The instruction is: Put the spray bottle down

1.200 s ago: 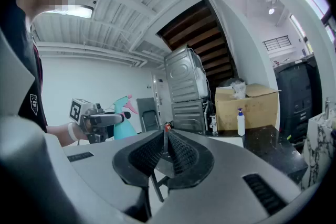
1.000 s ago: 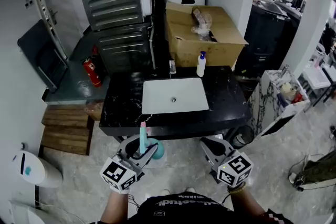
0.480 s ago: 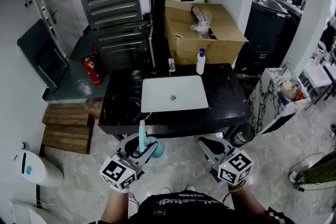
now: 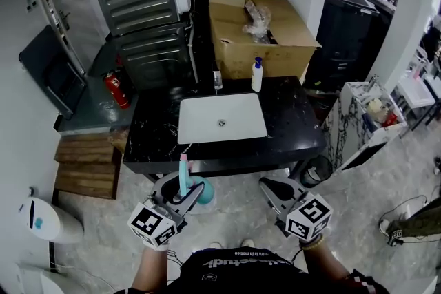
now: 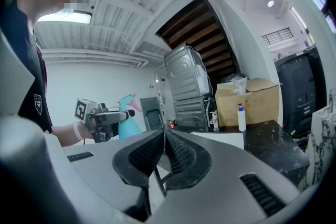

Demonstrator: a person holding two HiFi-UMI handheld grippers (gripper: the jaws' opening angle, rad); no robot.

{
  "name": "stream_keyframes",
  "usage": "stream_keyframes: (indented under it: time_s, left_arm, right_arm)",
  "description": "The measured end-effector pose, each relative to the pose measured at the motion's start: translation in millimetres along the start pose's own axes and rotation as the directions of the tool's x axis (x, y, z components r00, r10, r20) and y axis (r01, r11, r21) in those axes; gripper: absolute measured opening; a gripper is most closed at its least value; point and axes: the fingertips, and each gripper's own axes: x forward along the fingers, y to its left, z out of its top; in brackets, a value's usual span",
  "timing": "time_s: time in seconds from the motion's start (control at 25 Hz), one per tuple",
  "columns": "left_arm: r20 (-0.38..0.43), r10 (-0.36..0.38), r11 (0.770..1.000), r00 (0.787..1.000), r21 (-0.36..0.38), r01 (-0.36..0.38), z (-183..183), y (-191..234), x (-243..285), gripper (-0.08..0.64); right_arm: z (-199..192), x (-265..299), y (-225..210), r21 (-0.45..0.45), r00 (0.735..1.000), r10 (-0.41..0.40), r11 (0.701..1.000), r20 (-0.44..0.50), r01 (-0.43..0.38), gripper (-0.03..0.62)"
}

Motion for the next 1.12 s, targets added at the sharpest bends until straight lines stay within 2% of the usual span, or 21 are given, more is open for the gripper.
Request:
stream_keyframes:
  time_s: [0.48, 0.72, 1.12]
  left_arm:
    - [-0.004, 0.028, 0.999, 1.0, 0.025, -0.028, 7, -31, 40, 0.196]
    - [-0.012, 0.007, 0.999, 1.0, 0.05, -0.006, 12, -46, 58, 0.196]
    - [0.005, -0.02, 0.999, 1.0, 0.045, 0.019, 21, -60, 84, 0.196]
  right_arm:
    - [-6, -40, -39, -0.004, 1.0, 0.019, 1.0, -0.015, -0.019, 0.041]
    - [-10, -66, -51, -0.009, 1.0, -0.003, 1.0, -0.013, 0.003, 0.041]
    - [-14, -97, -73, -0.004, 0.997, -0.074, 0.997, -0.005, 0.074, 0.041]
